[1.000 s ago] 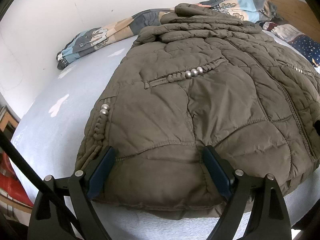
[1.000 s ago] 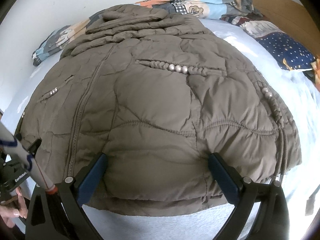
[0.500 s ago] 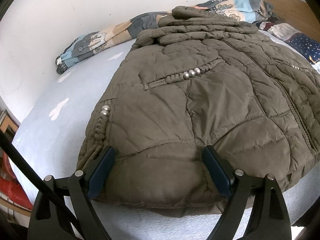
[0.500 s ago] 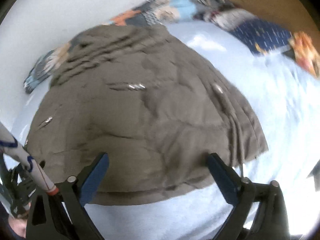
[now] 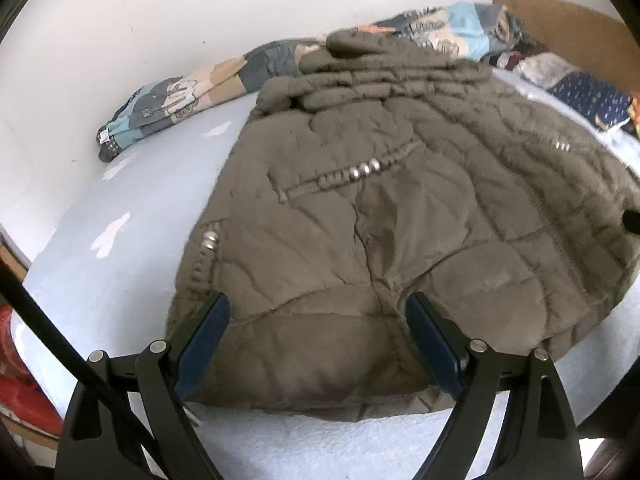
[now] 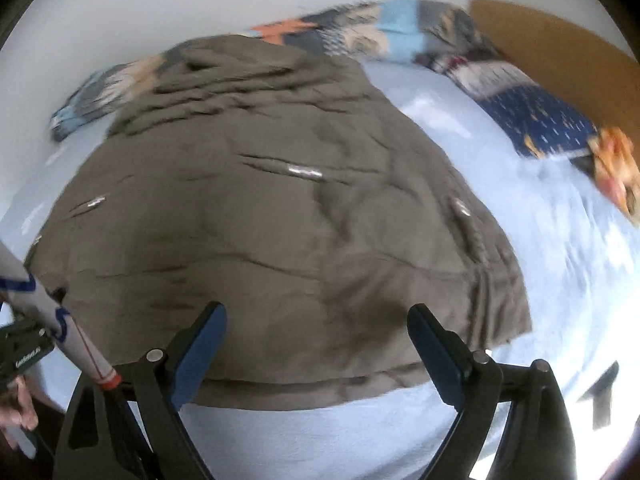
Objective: Fold large clothes
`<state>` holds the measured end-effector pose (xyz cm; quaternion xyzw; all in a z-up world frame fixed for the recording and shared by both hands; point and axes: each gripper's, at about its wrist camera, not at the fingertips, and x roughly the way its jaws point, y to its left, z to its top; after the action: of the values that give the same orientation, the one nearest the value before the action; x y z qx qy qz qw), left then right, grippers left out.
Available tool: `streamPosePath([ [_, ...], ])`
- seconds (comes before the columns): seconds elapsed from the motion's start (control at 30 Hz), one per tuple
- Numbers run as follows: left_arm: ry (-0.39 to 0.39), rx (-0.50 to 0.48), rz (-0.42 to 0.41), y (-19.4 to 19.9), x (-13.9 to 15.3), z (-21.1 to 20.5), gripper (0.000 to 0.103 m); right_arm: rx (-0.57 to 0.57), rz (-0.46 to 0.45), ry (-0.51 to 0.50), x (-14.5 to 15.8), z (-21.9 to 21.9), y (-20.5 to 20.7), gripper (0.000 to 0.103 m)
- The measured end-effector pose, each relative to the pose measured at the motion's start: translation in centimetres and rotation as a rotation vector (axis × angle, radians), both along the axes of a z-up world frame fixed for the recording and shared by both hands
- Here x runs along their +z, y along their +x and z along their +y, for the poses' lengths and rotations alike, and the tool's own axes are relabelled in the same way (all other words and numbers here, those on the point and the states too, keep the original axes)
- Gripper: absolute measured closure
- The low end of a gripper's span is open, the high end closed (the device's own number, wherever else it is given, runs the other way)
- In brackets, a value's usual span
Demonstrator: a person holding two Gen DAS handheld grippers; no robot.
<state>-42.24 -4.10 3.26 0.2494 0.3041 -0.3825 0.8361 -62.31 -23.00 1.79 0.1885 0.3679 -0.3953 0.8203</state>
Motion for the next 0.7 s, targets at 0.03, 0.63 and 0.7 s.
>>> streamPosePath([
  [0.03,-0.013,0.007,0.016,0.2,0.6,0.5,0.014,0.012,-0.007,0.005,0.1,0.1,0.0,0.008],
  [0.63,-0.080,0.348,0.280,7.3,1.1,8.1,0.014,-0.242,-0.287,0.127,2.6,-5.9,-8.2,0.008],
  [0.7,-0.092,0.384,0.329,8.1,0.7,8.7,0.014,-0.279,-0.311,0.175,1.8,-6.6,-9.0,0.008],
])
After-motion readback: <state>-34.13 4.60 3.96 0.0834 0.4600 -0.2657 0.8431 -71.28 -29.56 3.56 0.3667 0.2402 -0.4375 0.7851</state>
